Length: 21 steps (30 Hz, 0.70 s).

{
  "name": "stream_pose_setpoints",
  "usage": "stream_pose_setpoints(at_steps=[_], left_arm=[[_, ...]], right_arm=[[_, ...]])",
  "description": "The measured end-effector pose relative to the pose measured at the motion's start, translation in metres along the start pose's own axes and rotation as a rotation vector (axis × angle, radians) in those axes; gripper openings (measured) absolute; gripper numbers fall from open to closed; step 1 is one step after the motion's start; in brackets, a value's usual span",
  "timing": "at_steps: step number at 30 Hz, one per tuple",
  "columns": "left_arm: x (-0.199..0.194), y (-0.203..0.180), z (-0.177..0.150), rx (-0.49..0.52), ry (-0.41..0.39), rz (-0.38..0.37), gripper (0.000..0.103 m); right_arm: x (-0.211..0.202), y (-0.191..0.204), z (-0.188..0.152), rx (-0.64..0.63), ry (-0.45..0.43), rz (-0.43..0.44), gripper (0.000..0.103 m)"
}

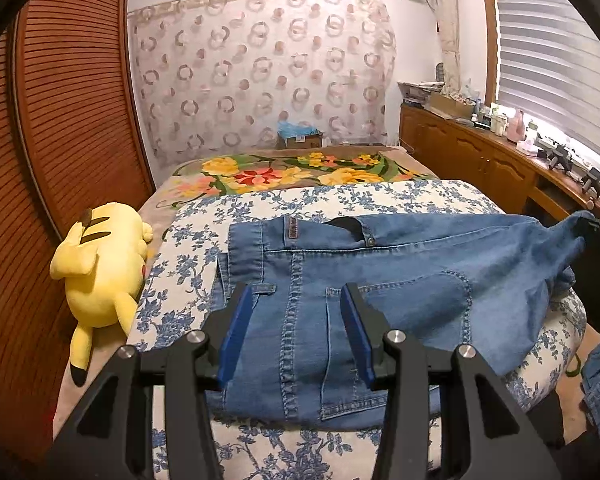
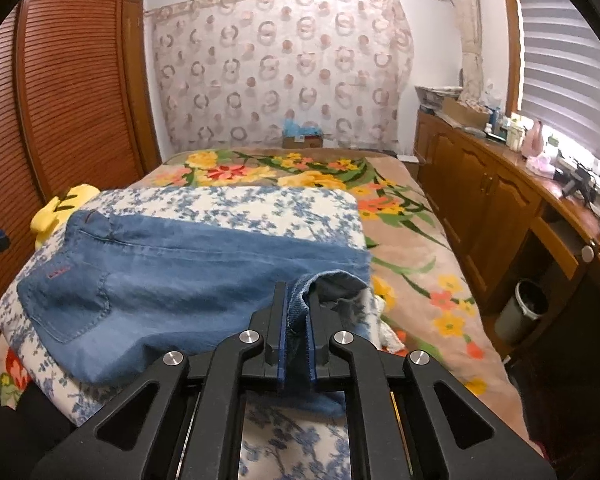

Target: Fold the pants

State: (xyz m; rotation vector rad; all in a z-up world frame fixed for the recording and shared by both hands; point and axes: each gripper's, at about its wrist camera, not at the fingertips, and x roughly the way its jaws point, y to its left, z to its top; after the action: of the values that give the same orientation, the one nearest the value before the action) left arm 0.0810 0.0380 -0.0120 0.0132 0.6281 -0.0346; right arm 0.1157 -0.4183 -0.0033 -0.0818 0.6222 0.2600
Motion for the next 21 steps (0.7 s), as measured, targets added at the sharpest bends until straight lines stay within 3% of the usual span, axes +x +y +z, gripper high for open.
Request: stream_pose_setpoints(at_steps=[6,14,21], left_arm=[[0.003,0.013,-0.007,-0.021,0.017,0.002,0.045],[0.003,0.034,-0.017,-0.065,0.021,0.003,0.045],[0.002,0.057,-0.029,-0.101,0.032,0.018,0.045]], right_arm=[[0.009,0.044,0.03,-0.041,-0.052,0.095,0.004],[0.023,0.154,0.075,-0.167,-0.112,0.291,0.004],[0.023,0.242,0.091,-0.245,-0.098,0.454,0.004]])
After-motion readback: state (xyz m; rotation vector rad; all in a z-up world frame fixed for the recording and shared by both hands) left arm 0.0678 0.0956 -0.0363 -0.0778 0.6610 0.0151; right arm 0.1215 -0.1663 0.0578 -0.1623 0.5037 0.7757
